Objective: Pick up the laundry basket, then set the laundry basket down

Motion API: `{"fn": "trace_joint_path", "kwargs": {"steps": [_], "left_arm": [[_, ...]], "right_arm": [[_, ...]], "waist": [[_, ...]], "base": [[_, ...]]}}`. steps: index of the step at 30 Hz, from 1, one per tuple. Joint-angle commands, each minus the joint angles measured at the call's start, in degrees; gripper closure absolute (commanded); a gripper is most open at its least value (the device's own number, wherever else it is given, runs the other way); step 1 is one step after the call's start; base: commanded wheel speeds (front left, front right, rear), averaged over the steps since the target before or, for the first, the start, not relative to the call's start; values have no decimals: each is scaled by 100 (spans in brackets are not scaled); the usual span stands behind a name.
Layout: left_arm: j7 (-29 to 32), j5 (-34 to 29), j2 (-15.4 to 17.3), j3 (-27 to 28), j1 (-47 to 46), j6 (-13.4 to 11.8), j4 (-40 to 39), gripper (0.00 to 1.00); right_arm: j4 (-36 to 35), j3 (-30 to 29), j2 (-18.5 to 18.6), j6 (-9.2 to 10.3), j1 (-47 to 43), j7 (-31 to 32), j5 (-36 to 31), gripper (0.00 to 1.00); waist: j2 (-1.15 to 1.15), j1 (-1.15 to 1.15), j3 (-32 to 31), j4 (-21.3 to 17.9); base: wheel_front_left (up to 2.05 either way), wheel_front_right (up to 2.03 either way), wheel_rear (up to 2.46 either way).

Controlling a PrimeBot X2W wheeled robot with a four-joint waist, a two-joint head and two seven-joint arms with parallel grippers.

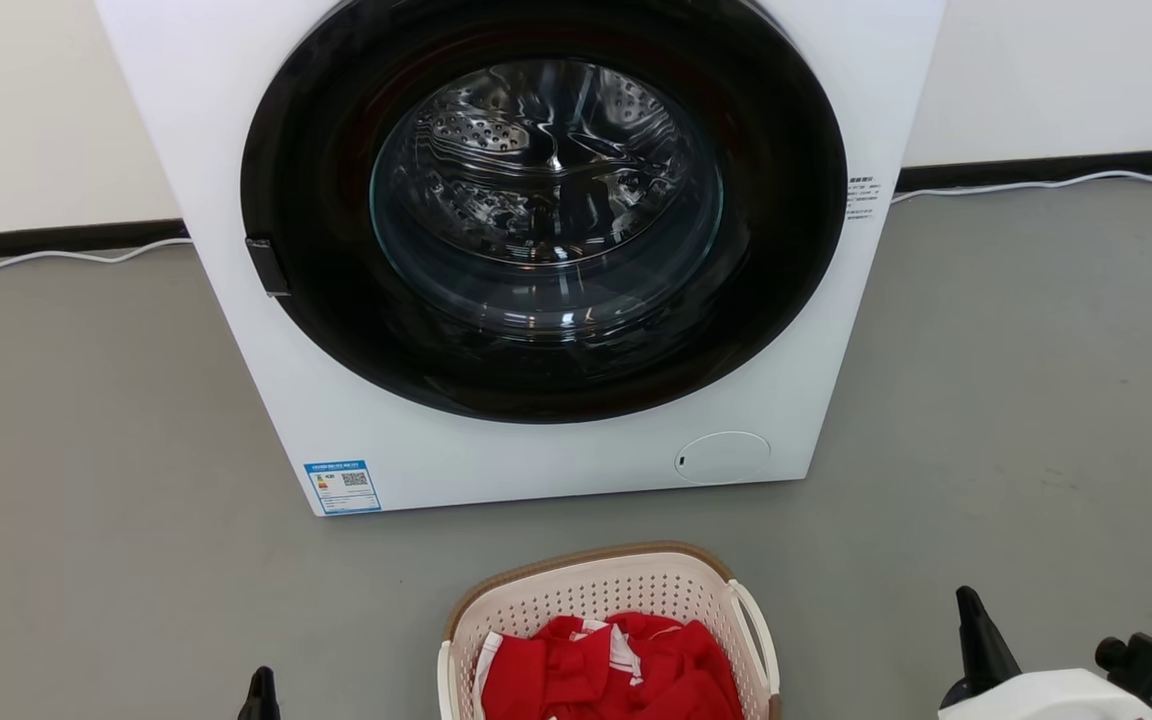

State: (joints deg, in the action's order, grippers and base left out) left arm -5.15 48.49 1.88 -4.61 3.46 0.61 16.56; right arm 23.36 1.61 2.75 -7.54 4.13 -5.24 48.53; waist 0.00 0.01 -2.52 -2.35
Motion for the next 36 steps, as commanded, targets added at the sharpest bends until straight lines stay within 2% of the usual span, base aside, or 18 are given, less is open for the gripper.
{"fn": "trace_joint_path", "kwargs": {"steps": [1, 36], "left_arm": [[32, 200, 60, 145, -321, 82, -157, 100], [594, 2269, 80, 626, -641, 383, -203, 100]], "right_arm": [[-194, -5, 45, 2, 190, 47, 186, 100], [-561, -408, 29, 4, 198, 607, 2259, 100]], "waist": [[0, 0, 6, 5], [0, -1, 137, 120]], "base": [[0, 0, 0], [0, 0, 0]]}}
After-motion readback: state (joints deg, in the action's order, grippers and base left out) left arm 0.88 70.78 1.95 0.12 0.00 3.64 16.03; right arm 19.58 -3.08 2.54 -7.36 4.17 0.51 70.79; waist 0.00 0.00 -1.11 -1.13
